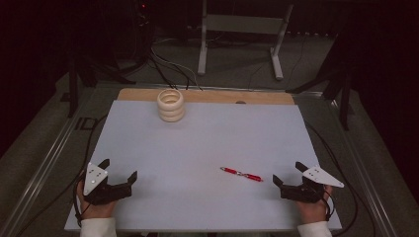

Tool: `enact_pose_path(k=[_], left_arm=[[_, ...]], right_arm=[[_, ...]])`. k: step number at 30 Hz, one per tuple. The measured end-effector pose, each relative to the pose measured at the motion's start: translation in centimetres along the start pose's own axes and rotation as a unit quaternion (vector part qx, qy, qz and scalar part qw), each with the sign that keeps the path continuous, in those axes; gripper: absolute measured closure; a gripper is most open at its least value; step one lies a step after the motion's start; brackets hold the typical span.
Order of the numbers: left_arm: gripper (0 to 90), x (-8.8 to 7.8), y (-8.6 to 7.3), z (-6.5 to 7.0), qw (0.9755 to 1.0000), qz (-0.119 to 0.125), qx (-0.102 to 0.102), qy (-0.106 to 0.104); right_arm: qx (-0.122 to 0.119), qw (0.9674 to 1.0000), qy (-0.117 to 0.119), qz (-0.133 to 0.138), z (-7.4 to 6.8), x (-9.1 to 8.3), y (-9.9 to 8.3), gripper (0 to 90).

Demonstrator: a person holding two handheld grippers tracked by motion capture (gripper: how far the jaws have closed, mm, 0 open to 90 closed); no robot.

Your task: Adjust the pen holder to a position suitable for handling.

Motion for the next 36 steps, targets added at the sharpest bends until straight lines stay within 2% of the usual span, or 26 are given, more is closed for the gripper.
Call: enact_pose_path(k=[8,13,17,23,27,33,36], left_arm=[[0.3,0.2,-0.1,0.1,0.9999,-0.01,0.003,0.001],[0.3,0.1,0.1,0.0,0.9999,-0.007,-0.009,0.003],[0.3,-0.1,0.9,0.4,0.9999,-0.006,-0.01,0.01],[0.3,0.2,1.8,0.2,0.9998,-0.008,-0.012,0.014],[0.3,0.4,2.5,0.2,0.9999,-0.007,-0.011,0.008],[0.3,1.0,3.8,0.4,1.0,-0.006,0.003,0.002],[0.3,1.3,4.5,0.4,1.0,-0.001,0.001,-0.004]], right_arm=[[0.006,0.9999,-0.012,0.005,0.2,-0.1,-0.1,0.0],[0.003,0.9999,-0.014,0.009,0.0,-0.1,0.0,0.0],[-0.001,0.9995,-0.028,0.016,0.1,-0.3,0.0,0.0],[0.005,0.9992,-0.033,0.022,0.3,-0.5,0.0,0.0],[0.007,0.9989,-0.039,0.025,0.5,-0.6,0.0,0.0],[0.005,0.999,-0.037,0.024,0.4,-0.6,-0.1,0.0],[0.003,0.9992,-0.035,0.022,0.3,-0.5,-0.1,0.0]])
Point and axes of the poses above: each handheld gripper's, and its own axes: x roughly forward along the jaws, y roughly out of its top, z roughly to its right, the point moved 1 cm from there along x, roughly forward along the jaws, and after that the axes turned 6 degrees about y, right-handed, at the moved point
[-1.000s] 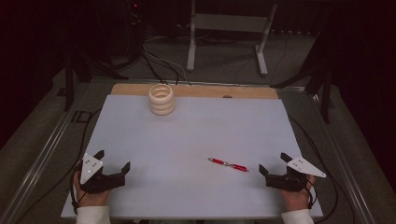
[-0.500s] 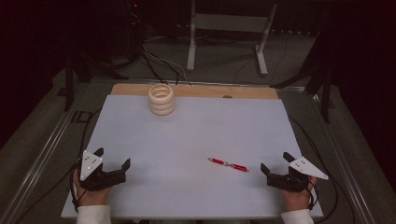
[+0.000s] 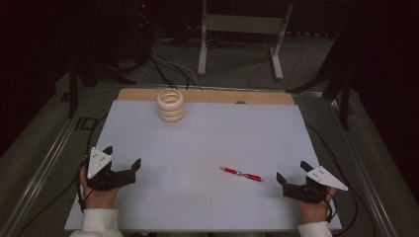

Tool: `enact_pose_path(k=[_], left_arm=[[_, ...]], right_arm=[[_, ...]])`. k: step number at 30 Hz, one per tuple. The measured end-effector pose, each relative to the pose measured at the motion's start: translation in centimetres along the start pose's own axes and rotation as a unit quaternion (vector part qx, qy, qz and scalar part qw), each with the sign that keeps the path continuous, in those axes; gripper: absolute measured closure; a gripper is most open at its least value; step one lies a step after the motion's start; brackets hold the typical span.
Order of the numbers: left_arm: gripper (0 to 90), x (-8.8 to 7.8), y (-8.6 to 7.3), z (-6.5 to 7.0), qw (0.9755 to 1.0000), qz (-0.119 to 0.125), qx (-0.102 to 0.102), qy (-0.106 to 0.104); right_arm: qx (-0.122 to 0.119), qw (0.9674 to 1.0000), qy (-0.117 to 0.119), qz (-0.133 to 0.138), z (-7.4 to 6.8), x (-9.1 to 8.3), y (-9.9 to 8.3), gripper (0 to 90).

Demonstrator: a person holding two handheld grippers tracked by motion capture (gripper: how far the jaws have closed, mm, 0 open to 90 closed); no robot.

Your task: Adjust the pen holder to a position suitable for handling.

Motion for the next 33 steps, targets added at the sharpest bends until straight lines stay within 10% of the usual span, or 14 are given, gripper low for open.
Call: enact_pose_path(k=[11,33], left_arm=[[0.3,1.9,2.3,0.4,0.9993,0.012,0.009,-0.033],[0.3,6.0,6.5,0.7,0.9993,0.006,0.011,-0.036]], right_arm=[[-0.01,0.9984,0.05,-0.025,-0.5,0.8,-0.1,0.0],[-0.008,0.9985,0.049,-0.024,-0.4,0.8,-0.1,0.0]])
Point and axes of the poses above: each handheld gripper's, and its own axes: x roughly forward along the jaws, y roughly out of its top, z roughly to its right, the point moved 1 cm from there along x, roughly forward along the jaws, and after that the axes turned 6 degrees about y, right-handed, at the moved point
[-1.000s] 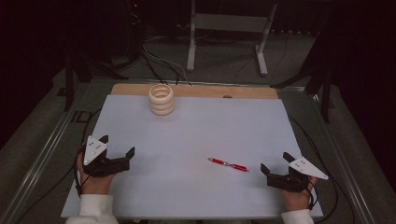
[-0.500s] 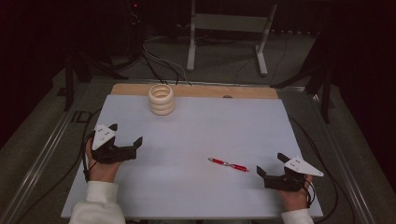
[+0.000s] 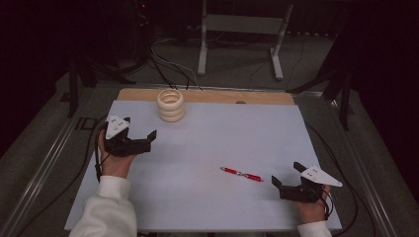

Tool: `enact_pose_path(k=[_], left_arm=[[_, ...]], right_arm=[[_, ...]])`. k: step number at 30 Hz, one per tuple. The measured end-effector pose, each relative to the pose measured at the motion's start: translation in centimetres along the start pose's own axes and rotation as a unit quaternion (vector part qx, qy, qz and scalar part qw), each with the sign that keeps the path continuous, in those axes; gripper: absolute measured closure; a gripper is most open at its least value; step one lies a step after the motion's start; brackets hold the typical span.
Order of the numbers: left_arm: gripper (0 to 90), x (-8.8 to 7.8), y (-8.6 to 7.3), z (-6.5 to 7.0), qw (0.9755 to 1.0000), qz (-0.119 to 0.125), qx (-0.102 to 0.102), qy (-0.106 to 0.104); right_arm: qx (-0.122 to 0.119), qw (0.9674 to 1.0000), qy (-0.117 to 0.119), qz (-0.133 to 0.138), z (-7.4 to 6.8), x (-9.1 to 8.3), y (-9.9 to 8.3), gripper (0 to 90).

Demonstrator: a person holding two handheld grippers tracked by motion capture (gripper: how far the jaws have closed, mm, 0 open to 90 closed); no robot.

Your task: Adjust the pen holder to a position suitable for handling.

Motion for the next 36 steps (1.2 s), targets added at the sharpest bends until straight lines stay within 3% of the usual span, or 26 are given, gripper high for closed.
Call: enact_pose_path(k=[17,36], left_arm=[[0.4,3.0,1.9,-0.6,0.9997,0.0,-0.022,0.007],[0.4,5.9,3.2,-0.9,0.9993,-0.023,-0.015,0.025]], right_arm=[[0.001,1.0,0.001,-0.001,0.0,0.0,0.0,0.0],[0.003,1.0,0.001,-0.001,0.0,0.1,-0.1,0.0]])
Point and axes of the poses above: each handheld gripper's, and its own axes: x roughly forward along the jaws, y roughly out of its top, z roughly to its right, the point moved 1 cm from there along x, roughly forward along the jaws, and after that the axes turned 6 degrees about y, right-handed, at the moved point
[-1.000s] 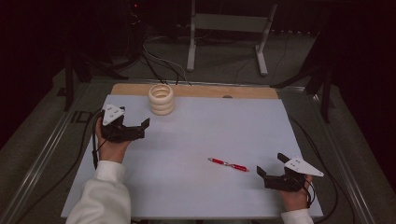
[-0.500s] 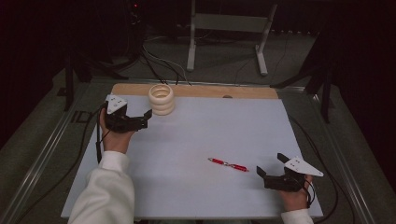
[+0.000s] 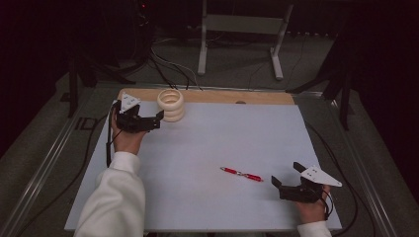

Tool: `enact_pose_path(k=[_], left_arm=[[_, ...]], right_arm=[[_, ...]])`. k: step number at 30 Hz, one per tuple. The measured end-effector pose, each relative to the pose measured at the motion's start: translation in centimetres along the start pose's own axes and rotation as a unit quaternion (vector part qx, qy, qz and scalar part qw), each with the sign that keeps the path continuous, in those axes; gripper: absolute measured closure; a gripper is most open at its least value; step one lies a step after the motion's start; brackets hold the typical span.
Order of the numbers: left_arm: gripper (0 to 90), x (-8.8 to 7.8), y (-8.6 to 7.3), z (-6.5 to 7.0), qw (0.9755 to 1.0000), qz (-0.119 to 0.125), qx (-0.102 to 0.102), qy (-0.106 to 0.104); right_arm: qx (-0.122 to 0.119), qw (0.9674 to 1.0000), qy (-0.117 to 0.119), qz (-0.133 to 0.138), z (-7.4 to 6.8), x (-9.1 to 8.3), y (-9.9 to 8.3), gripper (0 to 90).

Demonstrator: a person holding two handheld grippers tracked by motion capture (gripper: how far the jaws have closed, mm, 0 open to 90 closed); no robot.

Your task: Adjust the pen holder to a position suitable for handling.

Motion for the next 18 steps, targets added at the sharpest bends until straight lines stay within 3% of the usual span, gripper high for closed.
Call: enact_pose_path(k=[7,18], left_arm=[[0.4,0.9,0.8,0.1,0.9999,0.001,0.007,0.012],[0.4,2.8,1.8,0.2,0.9997,-0.011,0.017,0.012]], right_arm=[[0.001,1.0,0.0,0.002,0.0,-0.1,0.0,0.0],[0.004,1.0,0.001,0.003,0.1,0.0,0.0,0.0]])
Point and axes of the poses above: each handheld gripper's, and its own axes: x roughly forward along the jaws, y roughly out of its top, z roughly to its right, the point moved 1 cm from there along x, roughly forward along the jaws, and after that the axes turned 6 degrees about y, right-handed, at the moved point
